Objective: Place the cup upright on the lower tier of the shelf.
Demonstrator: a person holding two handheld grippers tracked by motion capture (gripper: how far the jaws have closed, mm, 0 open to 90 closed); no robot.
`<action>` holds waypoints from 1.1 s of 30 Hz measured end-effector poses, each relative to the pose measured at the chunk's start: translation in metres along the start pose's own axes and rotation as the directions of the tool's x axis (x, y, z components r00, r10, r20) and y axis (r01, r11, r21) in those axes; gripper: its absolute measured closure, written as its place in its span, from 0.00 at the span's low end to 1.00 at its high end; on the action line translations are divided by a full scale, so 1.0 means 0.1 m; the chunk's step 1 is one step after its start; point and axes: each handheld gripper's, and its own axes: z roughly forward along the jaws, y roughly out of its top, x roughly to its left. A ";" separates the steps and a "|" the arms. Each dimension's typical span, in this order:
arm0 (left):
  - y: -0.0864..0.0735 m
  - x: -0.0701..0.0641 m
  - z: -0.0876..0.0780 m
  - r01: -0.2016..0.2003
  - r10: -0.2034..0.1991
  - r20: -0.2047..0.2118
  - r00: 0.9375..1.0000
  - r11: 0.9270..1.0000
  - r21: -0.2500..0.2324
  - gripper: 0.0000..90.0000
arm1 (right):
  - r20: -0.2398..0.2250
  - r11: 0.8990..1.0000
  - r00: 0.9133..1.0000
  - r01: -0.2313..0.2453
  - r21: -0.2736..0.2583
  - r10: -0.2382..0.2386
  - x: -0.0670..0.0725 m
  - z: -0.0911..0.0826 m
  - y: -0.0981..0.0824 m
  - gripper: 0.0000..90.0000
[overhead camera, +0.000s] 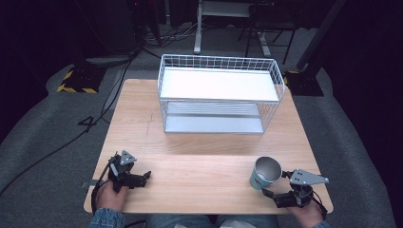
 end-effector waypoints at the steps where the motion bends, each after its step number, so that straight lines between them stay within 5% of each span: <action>1: 0.00 0.00 0.00 -0.001 0.001 0.000 1.000 1.000 0.000 0.00 | 0.000 1.000 1.000 0.000 0.000 0.000 0.00 0.00 0.00 0.13; 20: 0.00 0.00 0.00 0.000 0.000 0.001 1.000 1.000 0.000 0.00 | 0.012 0.999 1.000 -0.007 0.043 0.007 0.03 0.27 -0.03 0.17; 33: 0.00 0.00 0.00 -0.001 0.001 -0.001 1.000 1.000 0.000 0.00 | 0.035 0.999 0.998 -0.046 0.009 0.046 0.02 0.30 -0.03 0.26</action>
